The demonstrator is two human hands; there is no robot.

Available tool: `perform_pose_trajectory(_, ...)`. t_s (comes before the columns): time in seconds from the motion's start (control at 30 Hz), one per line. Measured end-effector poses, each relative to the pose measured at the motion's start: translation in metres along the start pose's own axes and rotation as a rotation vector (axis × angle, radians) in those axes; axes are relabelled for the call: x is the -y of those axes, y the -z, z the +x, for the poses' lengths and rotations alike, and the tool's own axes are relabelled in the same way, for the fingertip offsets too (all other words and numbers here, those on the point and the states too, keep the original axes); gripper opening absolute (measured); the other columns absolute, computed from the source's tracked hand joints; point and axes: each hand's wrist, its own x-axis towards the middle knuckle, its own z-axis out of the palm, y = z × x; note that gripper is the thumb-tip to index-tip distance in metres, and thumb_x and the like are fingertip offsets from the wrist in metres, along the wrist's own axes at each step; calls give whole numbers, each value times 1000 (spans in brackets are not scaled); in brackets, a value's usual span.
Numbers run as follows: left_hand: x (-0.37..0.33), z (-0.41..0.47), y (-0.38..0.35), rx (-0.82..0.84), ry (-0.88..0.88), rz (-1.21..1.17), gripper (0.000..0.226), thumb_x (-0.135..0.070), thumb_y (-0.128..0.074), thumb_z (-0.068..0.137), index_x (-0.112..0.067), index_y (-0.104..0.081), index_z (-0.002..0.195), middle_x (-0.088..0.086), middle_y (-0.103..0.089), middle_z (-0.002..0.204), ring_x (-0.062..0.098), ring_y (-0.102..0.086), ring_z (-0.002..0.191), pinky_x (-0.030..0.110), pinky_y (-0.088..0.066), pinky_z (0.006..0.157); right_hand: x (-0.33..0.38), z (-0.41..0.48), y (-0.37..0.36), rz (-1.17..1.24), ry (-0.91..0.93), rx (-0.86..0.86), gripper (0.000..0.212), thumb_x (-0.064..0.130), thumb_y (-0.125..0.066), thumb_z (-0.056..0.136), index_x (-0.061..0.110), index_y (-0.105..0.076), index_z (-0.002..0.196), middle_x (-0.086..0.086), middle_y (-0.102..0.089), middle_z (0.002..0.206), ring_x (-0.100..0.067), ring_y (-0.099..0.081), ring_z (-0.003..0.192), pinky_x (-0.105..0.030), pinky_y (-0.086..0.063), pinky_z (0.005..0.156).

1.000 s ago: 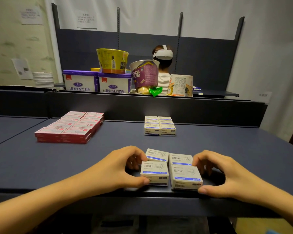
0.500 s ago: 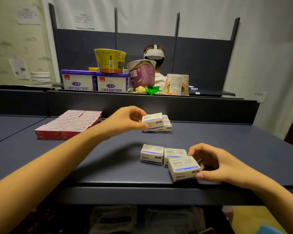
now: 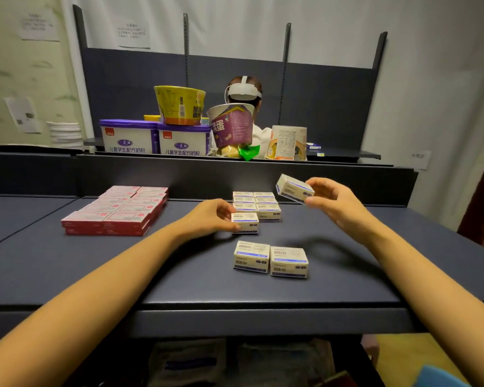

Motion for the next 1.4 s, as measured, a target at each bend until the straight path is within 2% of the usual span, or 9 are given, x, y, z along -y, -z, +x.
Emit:
perform_pose_trajectory(0.1,1,-1,-3,-10,-21,8,40,-25,-75,76,-15,-57,111,4,-66,103,15,-63,92,23,-50,83,-14,14,-9,5,-37,-41,29,0,-62,83,16,-56,106,4,-64,99,-6,-61,90,-7,-52,74)
perform_pose_trajectory(0.23,-1,-3,-5,-40,-44,3,40,-25,-73,78,-14,-56,112,-3,-61,98,8,-58,87,15,-47,74,-21,20,-22,-28,-72,-18,33,3,-63,83,12,-55,113,6,-64,100,-4,-62,91,-5,-50,69)
perform_pose_trajectory(0.33,4,-2,-7,-73,-35,-6,45,-25,-74,78,-10,-55,116,5,-64,109,13,-60,95,19,-47,79,-24,19,-29,-41,-98,10,34,5,-65,82,16,-53,112,8,-63,103,-4,-62,94,-9,-52,69)
perform_pose_trajectory(0.6,0,-4,-11,-114,1,15,44,-25,-69,82,-11,-49,118,8,-61,115,13,-57,95,21,-45,81,-35,15,-17,-91,-218,90,38,9,-70,79,22,-55,112,0,-62,114,-17,-58,112,-32,-46,97)
perform_pose_trajectory(0.8,0,-5,-15,-142,2,30,42,-23,-69,83,-10,-50,117,9,-61,115,13,-56,94,17,-44,74,-38,20,-19,-202,-255,189,41,8,-69,79,16,-54,117,-1,-59,117,-17,-56,112,-27,-45,93)
perform_pose_trajectory(1.07,0,-4,-16,-153,-12,89,43,-27,-69,83,-10,-49,116,10,-61,117,13,-56,96,22,-46,82,-42,29,-27,-330,-267,194,44,14,-71,79,10,-53,118,-9,-59,123,-17,-56,108,-28,-44,94)
perform_pose_trajectory(1.27,-12,-14,-6,-158,6,84,56,-32,-68,82,-11,-45,128,8,-57,122,12,-54,99,23,-43,84,-30,19,-26,-253,-288,130,71,19,-73,77,16,-31,135,-9,-54,118,-18,-57,105,-26,-46,91)
perform_pose_trajectory(1.33,-22,-26,-2,-180,-22,32,49,-31,-67,83,-12,-49,126,6,-59,119,14,-56,100,23,-44,84,-17,4,-20,-240,-263,187,66,24,-71,79,20,-34,133,-3,-55,116,-13,-58,103,-22,-47,86)
perform_pose_trajectory(1.4,-30,-42,2,-82,-55,-3,45,-33,-64,85,-15,-53,124,3,-60,117,14,-57,104,23,-45,87,-4,-13,-14,-262,-244,308,51,28,-65,83,22,-41,128,0,-55,119,-11,-56,107,-22,-47,87)
